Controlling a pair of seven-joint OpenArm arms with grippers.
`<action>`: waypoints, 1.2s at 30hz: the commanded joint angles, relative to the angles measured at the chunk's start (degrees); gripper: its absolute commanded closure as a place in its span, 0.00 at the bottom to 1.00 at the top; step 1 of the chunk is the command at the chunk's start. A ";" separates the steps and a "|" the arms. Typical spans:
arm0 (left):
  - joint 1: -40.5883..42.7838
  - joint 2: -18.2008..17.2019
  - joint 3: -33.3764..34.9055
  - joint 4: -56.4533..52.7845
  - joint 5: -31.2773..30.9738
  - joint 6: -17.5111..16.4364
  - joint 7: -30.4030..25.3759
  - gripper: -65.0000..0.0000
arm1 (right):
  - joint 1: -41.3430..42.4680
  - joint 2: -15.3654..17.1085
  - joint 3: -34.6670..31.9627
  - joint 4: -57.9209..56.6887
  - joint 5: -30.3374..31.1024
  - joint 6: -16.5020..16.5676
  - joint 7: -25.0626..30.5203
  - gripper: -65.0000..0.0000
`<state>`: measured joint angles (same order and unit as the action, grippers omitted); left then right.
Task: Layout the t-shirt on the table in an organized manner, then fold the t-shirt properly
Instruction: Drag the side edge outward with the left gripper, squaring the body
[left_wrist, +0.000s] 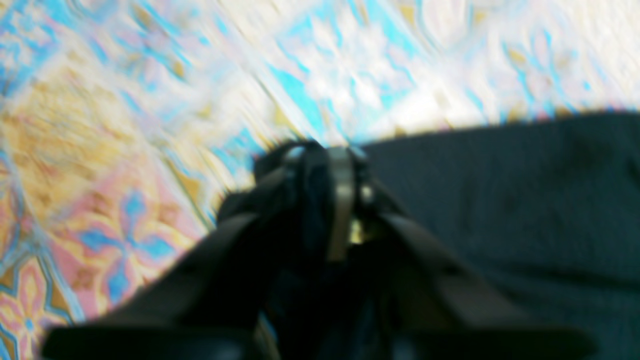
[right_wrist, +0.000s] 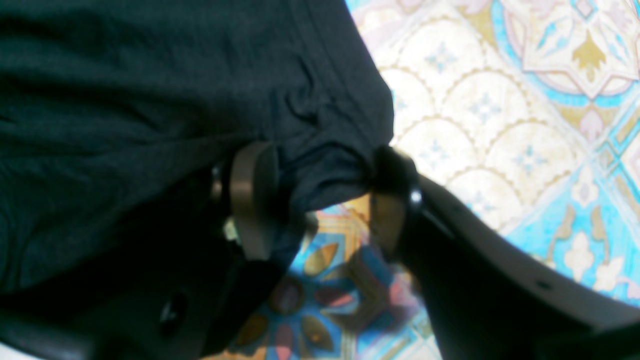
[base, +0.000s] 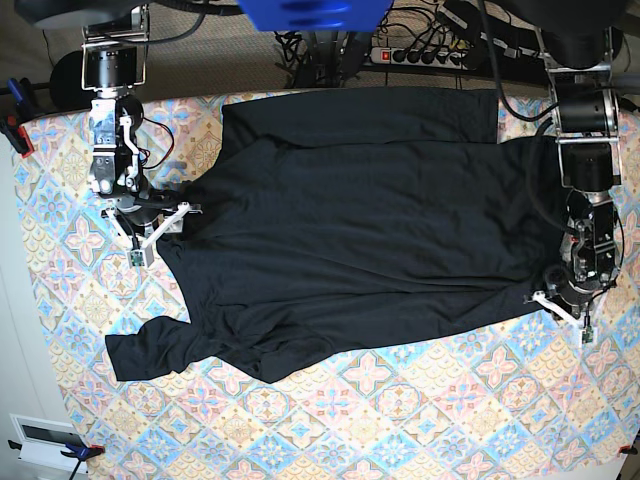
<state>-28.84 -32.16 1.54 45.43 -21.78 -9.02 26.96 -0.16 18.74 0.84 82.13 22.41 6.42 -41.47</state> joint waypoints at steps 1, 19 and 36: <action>-2.24 -1.11 -0.35 -0.20 -0.07 0.27 -1.42 1.00 | 0.21 0.20 -0.09 0.47 0.75 0.75 -1.30 0.55; 1.72 -1.11 -0.35 -0.81 -0.68 -0.08 0.16 0.57 | 0.21 0.20 -0.09 0.47 0.75 0.75 -1.30 0.55; -1.18 0.91 -9.58 -0.90 -0.15 0.27 -0.10 1.00 | 0.21 0.20 -0.09 0.47 0.75 0.75 -1.30 0.55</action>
<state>-28.01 -29.71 -7.84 43.51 -21.69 -8.80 28.51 -0.19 18.72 0.84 82.13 22.44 6.59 -41.45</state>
